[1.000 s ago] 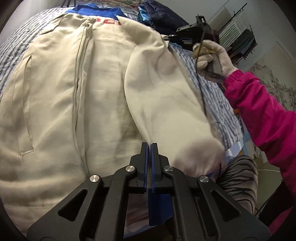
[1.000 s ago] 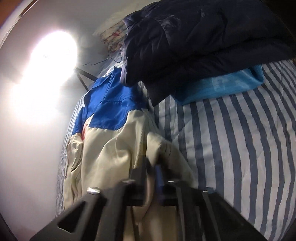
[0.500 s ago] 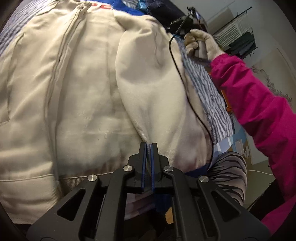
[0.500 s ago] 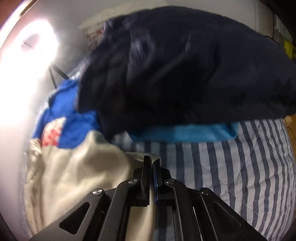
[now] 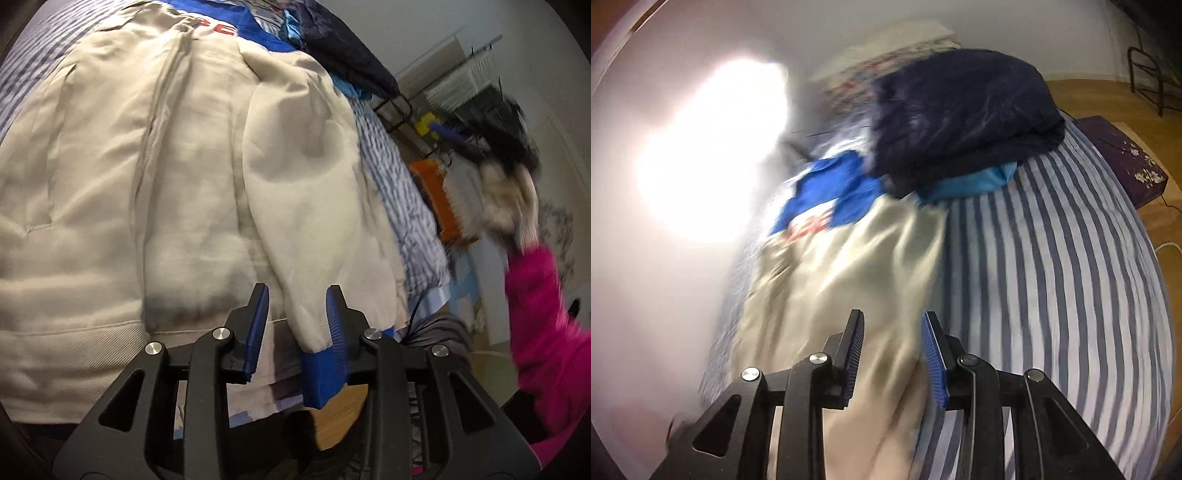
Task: Fold large clothes
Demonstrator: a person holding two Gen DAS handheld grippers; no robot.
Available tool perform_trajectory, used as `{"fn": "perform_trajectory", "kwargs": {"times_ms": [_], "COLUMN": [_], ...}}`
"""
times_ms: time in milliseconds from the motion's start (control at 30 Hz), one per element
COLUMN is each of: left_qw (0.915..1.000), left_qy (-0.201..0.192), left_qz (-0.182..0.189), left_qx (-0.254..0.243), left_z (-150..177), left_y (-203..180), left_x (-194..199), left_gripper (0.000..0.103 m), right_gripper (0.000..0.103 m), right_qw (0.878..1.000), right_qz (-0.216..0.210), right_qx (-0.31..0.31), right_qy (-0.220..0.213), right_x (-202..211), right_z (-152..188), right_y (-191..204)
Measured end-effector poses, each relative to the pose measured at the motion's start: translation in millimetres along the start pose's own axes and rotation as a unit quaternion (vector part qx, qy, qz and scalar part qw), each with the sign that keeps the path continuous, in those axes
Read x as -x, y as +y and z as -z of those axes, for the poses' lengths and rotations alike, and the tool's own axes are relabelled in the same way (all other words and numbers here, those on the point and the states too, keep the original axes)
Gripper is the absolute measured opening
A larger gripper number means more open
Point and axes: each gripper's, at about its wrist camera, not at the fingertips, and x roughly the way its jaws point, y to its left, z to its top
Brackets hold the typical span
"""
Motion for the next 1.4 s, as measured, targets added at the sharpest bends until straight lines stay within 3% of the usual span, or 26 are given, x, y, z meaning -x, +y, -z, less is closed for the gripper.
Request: {"fn": "perform_trajectory", "kwargs": {"times_ms": [167,400,567,633,667,767,900,1000,1033,1100,1167,1233,1400], "left_qw": [0.9997,0.9993,0.9984,0.9983,0.9984,0.9975,0.9981,0.9984,0.9982,0.9981,0.9981,0.9981,0.9982], "left_qy": [0.003,0.021,0.035,0.037,0.035,0.027,0.017,0.033,0.041,0.049,0.048,0.046,0.044], "left_qz": [0.014,0.029,0.042,0.043,0.042,0.062,0.06,0.045,0.043,0.036,0.035,0.038,0.041], "left_qx": [0.02,0.013,0.015,0.014,0.014,0.021,-0.004,-0.013,-0.011,-0.014,-0.015,-0.013,-0.011], "left_z": [5.2,14.6,19.1,20.1,19.6,17.4,17.0,21.2,23.3,28.2,28.7,28.2,25.4], "left_y": [8.9,5.2,4.5,3.8,2.7,-2.9,-20.2,-23.2,-22.3,-23.1,-23.6,-23.3,-22.2], "left_x": [-1.0,-13.6,-20.7,-21.4,-20.2,-13.4,-11.0,-27.2,-33.6,-42.1,-41.8,-39.9,-37.7], "left_gripper": [0.035,0.034,0.011,0.005,0.004,0.003,0.002,0.001,0.001,0.001,0.001,0.001,0.001], "right_gripper": [0.04,0.045,0.045,0.045,0.033,0.011,0.004,0.012,0.021,0.024,0.039,0.045,0.037], "right_qw": [0.999,0.99,0.98,0.979,0.98,0.984,0.993,0.996,0.995,0.993,0.992,0.992,0.989], "right_qz": [-0.025,-0.05,-0.096,-0.109,-0.109,-0.101,-0.063,0.01,0.017,0.008,0.005,0.004,-0.04], "right_qx": [-0.01,-0.075,-0.109,-0.103,-0.097,-0.082,-0.043,0.013,0.009,-0.016,-0.039,-0.05,-0.052], "right_qy": [0.031,0.104,0.138,0.135,0.132,0.119,0.092,0.09,0.101,0.12,0.121,0.114,0.134], "right_x": [42.5,-14.5,-58.5,-64.3,-62.5,-44.6,-5.1,0.1,-6.9,-19.5,-29.9,-33.8,-41.1], "right_z": [81.9,171.8,204.4,206.1,206.2,195.5,169.2,167.3,171.1,178.8,184.7,189.0,197.3], "right_y": [15.6,7.7,6.1,12.7,16.3,26.9,45.4,54.8,50.2,33.7,20.8,12.0,10.0]}}
